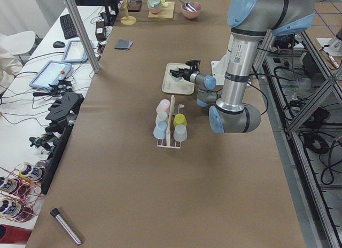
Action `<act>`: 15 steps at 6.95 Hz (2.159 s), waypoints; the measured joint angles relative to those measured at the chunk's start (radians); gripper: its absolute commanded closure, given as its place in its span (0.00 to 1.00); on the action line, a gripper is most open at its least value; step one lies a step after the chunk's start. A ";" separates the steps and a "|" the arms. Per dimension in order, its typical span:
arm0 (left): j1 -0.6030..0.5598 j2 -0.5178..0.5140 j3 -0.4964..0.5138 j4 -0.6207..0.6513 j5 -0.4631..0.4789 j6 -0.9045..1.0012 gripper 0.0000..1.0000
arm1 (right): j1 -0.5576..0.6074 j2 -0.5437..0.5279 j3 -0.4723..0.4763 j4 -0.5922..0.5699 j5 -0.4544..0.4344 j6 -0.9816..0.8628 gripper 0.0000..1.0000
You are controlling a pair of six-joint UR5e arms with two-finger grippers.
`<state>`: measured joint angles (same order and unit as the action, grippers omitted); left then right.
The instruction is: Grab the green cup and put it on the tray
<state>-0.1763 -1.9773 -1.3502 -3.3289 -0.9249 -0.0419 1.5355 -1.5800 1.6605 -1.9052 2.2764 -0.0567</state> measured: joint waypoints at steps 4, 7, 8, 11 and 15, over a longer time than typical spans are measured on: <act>0.000 -0.004 0.032 -0.049 0.000 -0.013 0.27 | 0.001 -0.001 0.003 0.000 0.000 -0.001 0.00; -0.001 -0.005 0.032 -0.051 0.000 -0.014 0.25 | 0.001 -0.002 0.005 0.000 0.000 -0.002 0.00; -0.003 -0.005 0.032 -0.051 0.000 -0.014 0.25 | 0.002 -0.002 0.006 0.000 0.000 -0.002 0.00; -0.013 -0.001 0.030 -0.053 0.000 -0.027 0.25 | 0.003 -0.002 0.006 0.000 0.000 -0.003 0.00; -0.078 0.009 0.021 -0.053 -0.061 -0.052 0.25 | 0.009 -0.001 0.010 0.000 0.000 -0.005 0.00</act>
<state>-0.2544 -1.9680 -1.3293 -3.3824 -0.9857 -0.0938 1.5441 -1.5810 1.6709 -1.9052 2.2764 -0.0620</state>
